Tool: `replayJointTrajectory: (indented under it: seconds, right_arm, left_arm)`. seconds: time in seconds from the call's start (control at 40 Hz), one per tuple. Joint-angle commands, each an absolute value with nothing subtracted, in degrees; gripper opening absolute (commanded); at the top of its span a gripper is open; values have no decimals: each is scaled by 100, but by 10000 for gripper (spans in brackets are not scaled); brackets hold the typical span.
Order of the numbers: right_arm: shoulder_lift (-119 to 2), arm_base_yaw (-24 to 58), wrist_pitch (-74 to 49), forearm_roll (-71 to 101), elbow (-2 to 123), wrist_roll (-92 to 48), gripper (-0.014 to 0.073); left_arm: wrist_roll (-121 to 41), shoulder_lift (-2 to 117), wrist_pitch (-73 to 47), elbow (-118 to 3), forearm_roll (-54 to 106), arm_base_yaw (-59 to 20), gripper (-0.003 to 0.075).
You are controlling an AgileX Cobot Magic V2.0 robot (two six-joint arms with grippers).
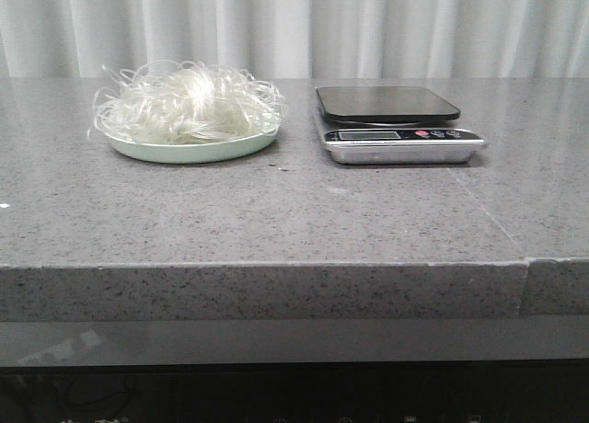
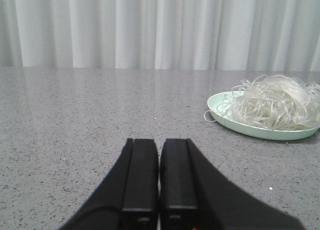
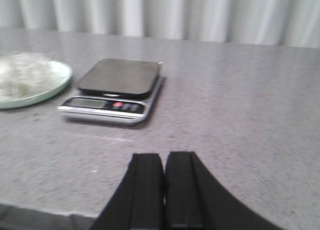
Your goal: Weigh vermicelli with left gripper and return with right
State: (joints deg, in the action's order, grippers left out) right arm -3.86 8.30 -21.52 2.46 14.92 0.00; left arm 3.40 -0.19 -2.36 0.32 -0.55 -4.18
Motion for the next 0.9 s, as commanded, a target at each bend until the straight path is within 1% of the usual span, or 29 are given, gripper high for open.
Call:
replayJointTrajectory:
  seconds: [0.0, 0.3, 0.88]
  right_arm:
    - [-239, 532, -1046, 341, 1106, -51, 166]
    - [155, 417, 145, 394, -152, -51, 166]
    - [155, 407, 332, 549, -130, -51, 166]
  left_arm:
    - [387, -156, 226, 235, 0, -419, 155]
    - [387, -156, 226, 235, 0, -419, 155]
    - [387, -156, 226, 235, 0, -419, 155]
